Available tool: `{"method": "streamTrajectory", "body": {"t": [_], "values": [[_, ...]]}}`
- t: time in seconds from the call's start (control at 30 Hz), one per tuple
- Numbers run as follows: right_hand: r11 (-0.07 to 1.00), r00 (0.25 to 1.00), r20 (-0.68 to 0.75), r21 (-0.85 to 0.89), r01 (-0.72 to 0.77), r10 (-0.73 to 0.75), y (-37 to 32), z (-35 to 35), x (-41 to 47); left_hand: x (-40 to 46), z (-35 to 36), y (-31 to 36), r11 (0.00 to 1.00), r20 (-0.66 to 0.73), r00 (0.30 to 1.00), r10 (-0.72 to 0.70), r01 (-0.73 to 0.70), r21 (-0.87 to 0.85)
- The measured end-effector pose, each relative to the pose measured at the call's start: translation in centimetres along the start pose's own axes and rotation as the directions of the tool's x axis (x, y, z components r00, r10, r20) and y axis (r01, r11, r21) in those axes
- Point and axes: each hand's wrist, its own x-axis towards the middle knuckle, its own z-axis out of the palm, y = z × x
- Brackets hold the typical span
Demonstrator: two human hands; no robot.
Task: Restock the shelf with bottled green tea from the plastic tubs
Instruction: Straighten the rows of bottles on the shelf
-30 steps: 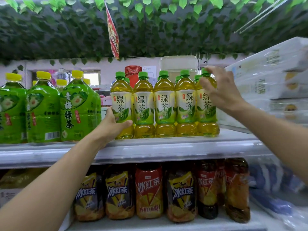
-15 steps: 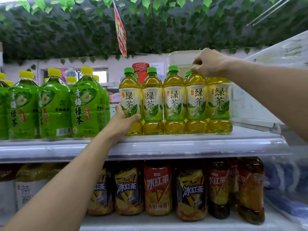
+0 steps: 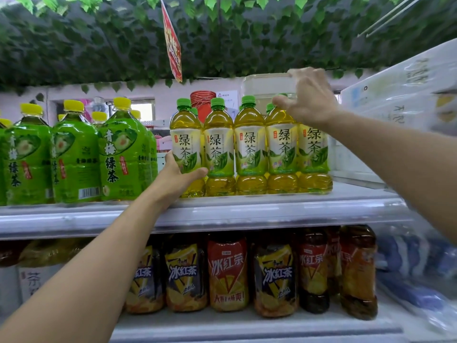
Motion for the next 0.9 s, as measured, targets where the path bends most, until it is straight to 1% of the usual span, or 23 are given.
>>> {"method": "streamTrajectory", "body": {"t": [0.03,0.07,0.1,0.13,0.17,0.2,0.23,0.27,0.3,0.43,0.6,0.73,0.9], "values": [[0.994,0.996,-0.067,0.088,-0.059,0.065,0.3,-0.2,-1.7,-0.2,0.0,0.1,0.999,0.008,1.000,-0.001,0.000,0.032],[0.971,0.982,-0.102,0.196,-0.138,0.160,0.7,-0.4,-3.7,-0.4,0.0,0.3,0.998,0.009,1.000,-0.004,0.004,0.069],[0.924,0.961,-0.068,0.301,-0.236,0.268,1.5,-0.2,-5.9,-0.6,0.1,0.5,0.995,0.004,1.000,-0.008,0.008,0.102],[0.864,0.935,0.030,0.375,-0.338,0.353,2.3,0.2,-8.0,-0.8,0.3,0.6,0.992,-0.005,1.000,-0.009,0.009,0.127],[0.812,0.904,0.160,0.398,-0.426,0.396,3.1,0.7,-9.8,-0.8,0.4,0.8,0.989,-0.012,1.000,-0.008,0.010,0.145],[0.785,0.873,0.282,0.388,-0.483,0.398,3.9,1.3,-11.2,-0.8,0.5,0.9,0.987,-0.018,1.000,-0.010,0.013,0.159],[0.780,0.841,0.379,0.354,-0.517,0.386,4.4,1.8,-12.1,-0.7,0.7,0.9,0.985,-0.024,1.000,-0.015,0.019,0.171],[0.793,0.818,0.435,0.304,-0.527,0.377,4.7,2.2,-12.6,-0.6,0.8,0.9,0.983,-0.028,0.999,-0.020,0.025,0.184],[0.815,0.810,0.456,0.260,-0.518,0.369,4.8,2.5,-12.7,-0.6,0.8,0.9,0.980,-0.032,0.999,-0.026,0.032,0.198],[0.860,0.823,0.440,0.185,-0.475,0.360,4.8,3.1,-12.2,-0.2,1.1,0.8,0.970,-0.049,0.998,-0.042,0.053,0.239],[0.870,0.838,0.417,0.184,-0.458,0.353,4.9,3.2,-11.8,0.1,1.3,0.8,0.957,-0.051,0.998,-0.046,0.058,0.284],[0.863,0.830,0.436,0.198,-0.465,0.348,4.9,3.4,-11.5,0.2,1.3,0.7,0.954,-0.047,0.997,-0.058,0.069,0.290],[0.864,0.826,0.435,0.179,-0.471,0.360,5.0,3.5,-11.6,-0.1,1.3,0.6,0.948,-0.059,0.998,-0.037,0.054,0.312]]}}
